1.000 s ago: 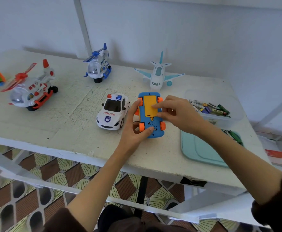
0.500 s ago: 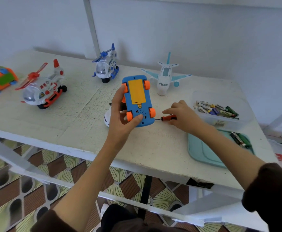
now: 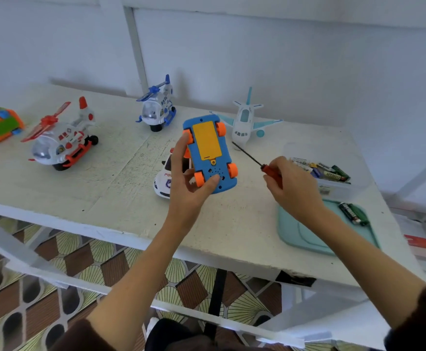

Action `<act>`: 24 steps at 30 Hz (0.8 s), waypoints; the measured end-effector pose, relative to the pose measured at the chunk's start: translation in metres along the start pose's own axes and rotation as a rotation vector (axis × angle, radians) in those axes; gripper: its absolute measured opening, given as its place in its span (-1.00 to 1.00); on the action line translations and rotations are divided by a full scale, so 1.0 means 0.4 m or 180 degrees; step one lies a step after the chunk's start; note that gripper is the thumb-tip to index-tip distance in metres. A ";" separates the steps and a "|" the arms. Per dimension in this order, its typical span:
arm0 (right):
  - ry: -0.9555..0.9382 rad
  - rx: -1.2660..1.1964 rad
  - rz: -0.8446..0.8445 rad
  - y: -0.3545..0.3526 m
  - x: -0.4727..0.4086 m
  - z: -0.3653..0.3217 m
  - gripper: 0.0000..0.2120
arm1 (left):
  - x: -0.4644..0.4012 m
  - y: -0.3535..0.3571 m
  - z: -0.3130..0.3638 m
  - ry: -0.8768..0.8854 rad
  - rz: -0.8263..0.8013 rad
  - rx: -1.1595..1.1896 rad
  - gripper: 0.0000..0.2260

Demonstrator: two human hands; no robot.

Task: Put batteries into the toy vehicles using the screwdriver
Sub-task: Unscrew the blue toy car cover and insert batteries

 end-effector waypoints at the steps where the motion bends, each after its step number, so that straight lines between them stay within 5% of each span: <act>1: 0.0090 -0.0020 0.0119 -0.016 0.014 0.002 -0.81 | -0.005 0.011 -0.008 -0.0003 -0.0033 -0.0002 -0.29; 9: -0.0296 0.0035 0.0995 -0.117 0.101 0.005 -0.77 | -0.043 0.068 -0.101 0.0151 -0.0336 -0.0642 -0.34; 24: -0.0495 -0.0375 0.0795 -0.113 0.118 -0.022 -0.78 | -0.051 0.065 -0.154 0.0327 -0.0316 -0.1313 -0.31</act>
Point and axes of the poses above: each hand's wrist, its own x-axis away from the middle knuckle, its own y-axis out of the palm, z = x × y, the point moved 4 cm from there along -x, towards the middle knuckle, and after that the axes turned 11 degrees about -y, right-handed, at the moved point
